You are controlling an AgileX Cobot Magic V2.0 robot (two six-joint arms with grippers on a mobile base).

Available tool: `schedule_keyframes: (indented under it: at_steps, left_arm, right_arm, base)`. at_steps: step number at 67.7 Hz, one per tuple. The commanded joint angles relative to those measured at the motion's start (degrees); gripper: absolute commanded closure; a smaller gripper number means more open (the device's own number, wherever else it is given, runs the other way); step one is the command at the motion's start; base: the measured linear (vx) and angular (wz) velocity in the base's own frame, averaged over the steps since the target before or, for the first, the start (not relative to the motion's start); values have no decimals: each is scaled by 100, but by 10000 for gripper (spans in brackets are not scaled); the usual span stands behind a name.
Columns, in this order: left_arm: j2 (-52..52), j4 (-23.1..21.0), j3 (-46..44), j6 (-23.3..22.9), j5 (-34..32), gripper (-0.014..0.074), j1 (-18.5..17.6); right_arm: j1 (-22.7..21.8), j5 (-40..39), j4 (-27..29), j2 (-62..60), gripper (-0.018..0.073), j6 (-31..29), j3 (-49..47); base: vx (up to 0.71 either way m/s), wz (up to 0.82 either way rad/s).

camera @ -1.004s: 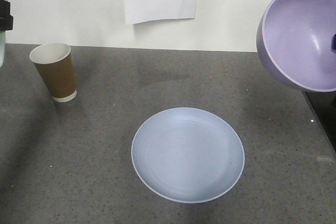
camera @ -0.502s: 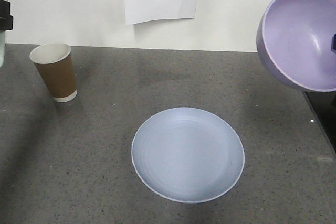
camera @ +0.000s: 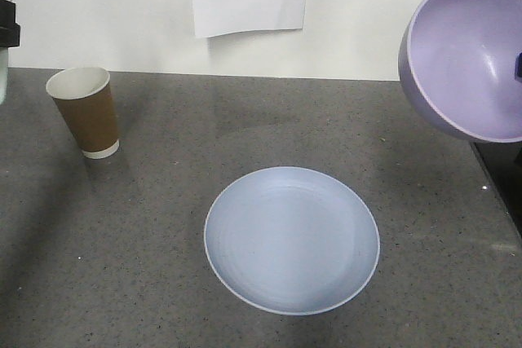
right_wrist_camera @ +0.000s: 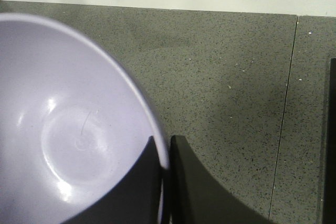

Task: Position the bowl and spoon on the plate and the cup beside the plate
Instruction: 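Approach and stop at the counter edge in front of the plate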

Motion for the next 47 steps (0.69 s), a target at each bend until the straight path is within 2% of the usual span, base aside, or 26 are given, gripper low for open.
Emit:
schedule_keyframes:
  at_steps: [1, 47]
  left_arm:
    - [-149, -138, -146, 4, -318, 603, -8]
    - [-149, -138, -146, 4, -318, 603, -8]
  right_arm:
    - [-4, -301, 235, -105, 566, -56, -183]
    - [-4, -301, 235, -105, 566, -56, -183]
  base:
    - [0, 0]
    - [0, 0]
